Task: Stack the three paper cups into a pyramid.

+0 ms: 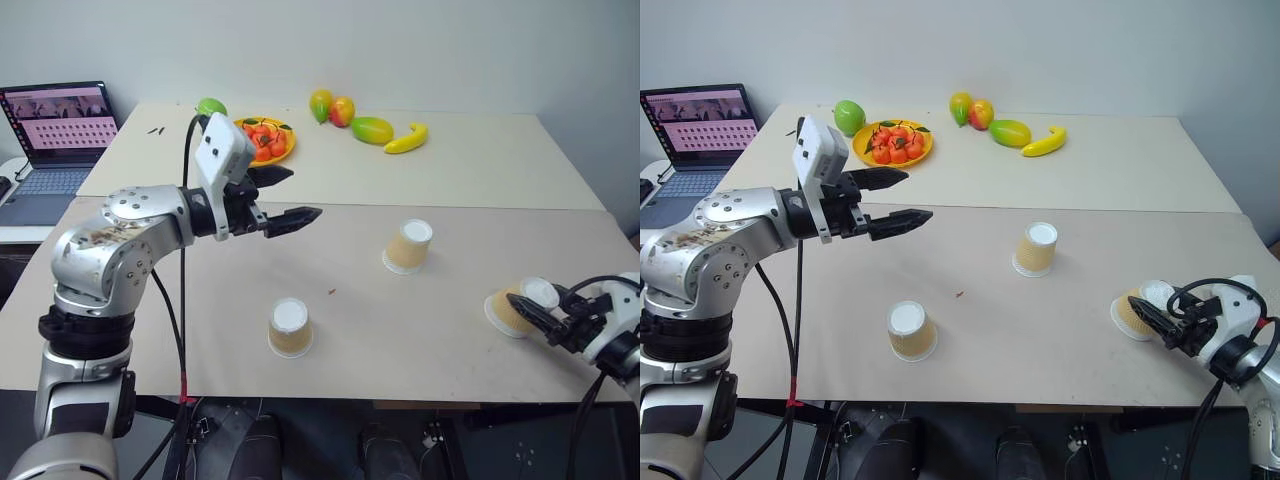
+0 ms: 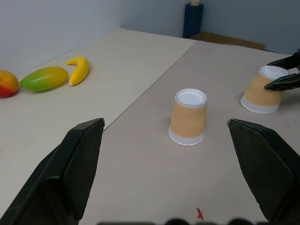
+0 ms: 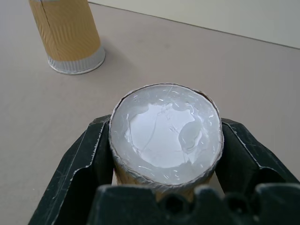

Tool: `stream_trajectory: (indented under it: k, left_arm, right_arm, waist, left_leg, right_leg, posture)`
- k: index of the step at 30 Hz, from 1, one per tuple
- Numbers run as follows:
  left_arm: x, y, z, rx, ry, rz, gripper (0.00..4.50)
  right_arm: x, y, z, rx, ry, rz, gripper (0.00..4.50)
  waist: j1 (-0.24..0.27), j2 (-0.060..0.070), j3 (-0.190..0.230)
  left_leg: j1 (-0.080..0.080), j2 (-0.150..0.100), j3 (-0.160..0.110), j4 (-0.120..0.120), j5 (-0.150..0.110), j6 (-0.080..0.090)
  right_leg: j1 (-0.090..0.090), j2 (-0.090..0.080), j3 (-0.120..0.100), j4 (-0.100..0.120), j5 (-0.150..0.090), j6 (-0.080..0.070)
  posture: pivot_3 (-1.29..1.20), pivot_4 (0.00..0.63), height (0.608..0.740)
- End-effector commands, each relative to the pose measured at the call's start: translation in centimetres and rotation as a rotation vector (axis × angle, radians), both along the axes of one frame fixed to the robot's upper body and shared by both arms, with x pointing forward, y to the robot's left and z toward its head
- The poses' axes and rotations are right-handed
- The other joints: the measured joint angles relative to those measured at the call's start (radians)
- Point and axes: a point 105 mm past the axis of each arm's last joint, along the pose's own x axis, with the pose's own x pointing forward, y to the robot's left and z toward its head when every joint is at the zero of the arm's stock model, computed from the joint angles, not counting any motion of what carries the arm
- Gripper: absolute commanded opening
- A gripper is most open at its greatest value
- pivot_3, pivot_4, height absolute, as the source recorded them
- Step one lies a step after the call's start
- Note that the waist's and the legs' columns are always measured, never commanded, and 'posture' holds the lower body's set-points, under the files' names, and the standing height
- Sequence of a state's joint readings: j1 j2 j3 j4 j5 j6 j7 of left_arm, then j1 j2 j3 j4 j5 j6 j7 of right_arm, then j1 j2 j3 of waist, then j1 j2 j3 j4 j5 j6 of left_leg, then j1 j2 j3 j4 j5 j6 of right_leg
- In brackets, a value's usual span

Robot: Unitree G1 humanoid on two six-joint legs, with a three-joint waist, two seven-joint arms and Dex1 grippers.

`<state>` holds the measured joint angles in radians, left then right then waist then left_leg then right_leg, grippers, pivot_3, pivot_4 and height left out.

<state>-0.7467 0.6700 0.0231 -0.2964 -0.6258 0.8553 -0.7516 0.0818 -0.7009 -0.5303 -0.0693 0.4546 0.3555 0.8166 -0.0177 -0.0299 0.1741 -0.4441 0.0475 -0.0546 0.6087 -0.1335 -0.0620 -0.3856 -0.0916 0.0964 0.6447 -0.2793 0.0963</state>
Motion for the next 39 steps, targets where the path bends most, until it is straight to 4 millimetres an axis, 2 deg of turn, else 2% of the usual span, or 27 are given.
stream_trajectory:
  k: [1,5,9,12,16,19,24,29,39]
  left_arm:
    - [-0.5,0.3,1.1,-0.008,-0.051,0.007,4.5]
    - [-0.6,0.0,0.8,-0.008,-0.038,-0.004,4.5]
    - [-0.6,-0.5,0.2,-0.003,-0.028,-0.023,4.5]
    - [-0.5,-0.7,0.1,-0.003,-0.028,-0.029,4.5]
    - [-0.5,-0.8,0.0,0.004,-0.031,-0.032,4.5]
    - [-0.5,-0.8,0.0,0.01,-0.04,-0.032,4.5]
    - [-0.9,-0.6,0.4,0.008,-0.05,-0.02,4.5]
    - [-1.1,-0.3,0.5,0.011,-0.054,-0.001,4.5]
    - [-1.4,-0.1,0.7,0.007,-0.058,0.03,4.5]
  right_arm:
    - [0.3,0.7,2.7,-0.039,-0.058,0.034,2.8]
    - [0.1,4.6,5.4,-0.075,-0.043,0.205,2.8]
    - [-0.6,9.7,7.6,-0.1,-0.012,0.417,2.8]
    - [-0.8,12.7,8.4,-0.108,-0.018,0.512,2.8]
    - [-0.6,16.1,8.3,-0.131,-0.021,0.622,2.8]
    - [-0.2,17.1,8.6,-0.128,-0.035,0.64,2.8]
    - [0.7,18.8,6.8,-0.122,-0.015,0.697,2.8]
    - [2.2,19.6,5.1,-0.132,-0.008,0.727,2.8]
    - [5.2,21.0,3.7,-0.175,-0.039,0.806,2.8]
  waist:
    - [0.0,0.0,0.0]
    - [-0.007,0.003,0.0]
    - [-0.009,0.003,0.0]
    - [-0.006,0.003,0.0]
    - [-0.001,0.002,0.0]
    - [0.001,0.002,0.0]
    - [0.002,0.002,0.0]
    - [0.0,0.002,0.0]
    - [-0.003,0.002,0.001]
  left_leg:
    - [0.0,0.0,0.0,0.0,0.0,0.0]
    - [0.0,0.0,0.0,0.0,0.0,0.0]
    - [0.001,0.0,0.0,0.0,0.0,0.0]
    - [0.0,0.0,0.0,0.0,0.0,0.0]
    - [-0.001,0.0,0.0,0.0,0.0,0.0]
    - [-0.001,0.0,0.0,0.0,0.0,0.0]
    - [-0.001,0.0,-0.001,0.0,0.0,0.0]
    - [-0.001,0.0,0.0,0.0,0.0,0.0]
    - [-0.001,0.0,0.0,0.0,0.0,0.0]
  right_leg:
    - [0.0,0.0,0.0,0.0,0.0,0.0]
    - [-0.001,0.0,0.001,0.001,0.0,0.0]
    - [0.0,0.001,0.001,0.001,0.0,0.0]
    - [0.0,0.0,0.0,0.001,0.0,0.0]
    - [-0.001,0.0,0.0,0.001,0.0,0.0]
    - [-0.001,0.0,0.0,0.001,0.0,0.0]
    - [-0.002,0.0,0.0,0.0,0.0,0.0]
    - [-0.002,0.0,0.0,0.001,0.0,0.0]
    - [-0.002,0.001,0.0,0.001,0.0,0.0]
  posture:
    - [0.0,0.15,0.732]
    - [0.0,0.15,0.732]
    - [0.0,0.15,0.732]
    - [0.0,0.15,0.732]
    - [0.0,0.15,0.732]
    - [0.0,0.15,0.732]
    - [0.0,0.15,0.732]
    - [0.0,0.15,0.732]
    - [0.0,0.15,0.732]
